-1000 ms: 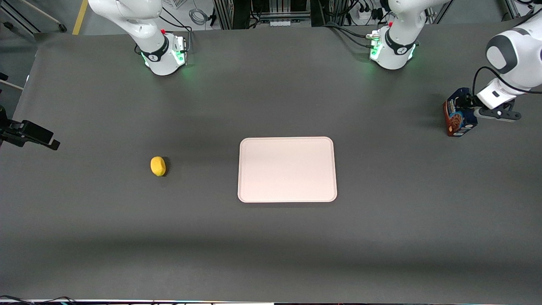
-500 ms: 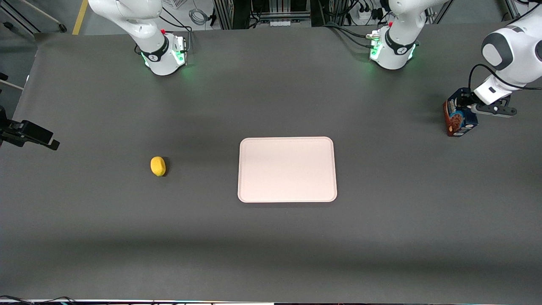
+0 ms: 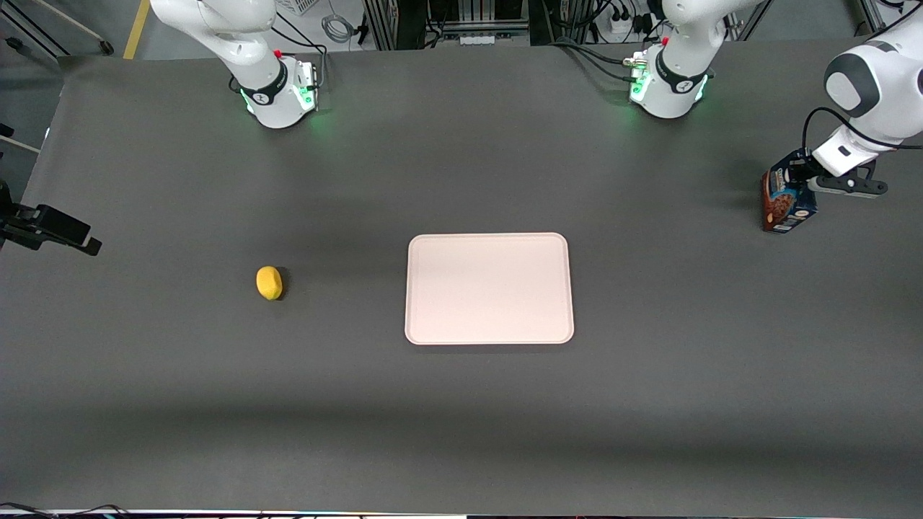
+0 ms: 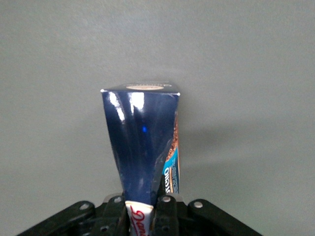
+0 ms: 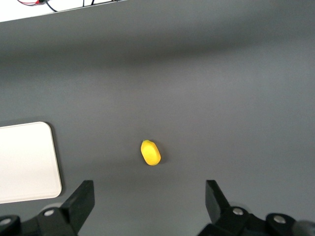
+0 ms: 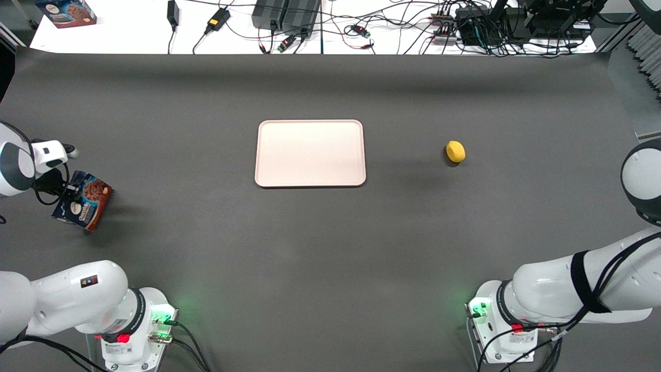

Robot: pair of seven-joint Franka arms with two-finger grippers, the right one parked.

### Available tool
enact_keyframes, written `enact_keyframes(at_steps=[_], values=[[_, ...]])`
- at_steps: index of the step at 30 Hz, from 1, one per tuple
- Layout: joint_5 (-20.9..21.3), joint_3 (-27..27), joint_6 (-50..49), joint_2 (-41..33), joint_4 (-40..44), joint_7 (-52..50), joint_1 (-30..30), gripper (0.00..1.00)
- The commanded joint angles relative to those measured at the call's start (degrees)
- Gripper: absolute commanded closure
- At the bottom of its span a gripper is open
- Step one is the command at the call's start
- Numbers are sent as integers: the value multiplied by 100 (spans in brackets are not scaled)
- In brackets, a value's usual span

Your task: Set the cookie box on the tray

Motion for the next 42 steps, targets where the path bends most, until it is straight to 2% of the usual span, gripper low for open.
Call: enact_keyframes(at_steps=[1, 8, 13, 21, 24, 27, 34, 42], values=[[53, -317, -873, -426, 499, -393, -11, 100], [-17, -854, -3087, -690, 2106, -903, -11, 100], [-131, -1047, -4599, -602, 3740, -903, -20, 100], [-175, -1705, -6112, -216, 5693, -1421, -29, 100], [-219, -2110, -6306, -66, 6036, -1869, -29, 100], [-491, -2496, -6464, 22, 6257, -2317, -38, 100], [-887, -3656, -6518, 337, 6327, -3644, -38, 100], [-1256, -4817, -5983, 1207, 6293, -5033, -169, 100]])
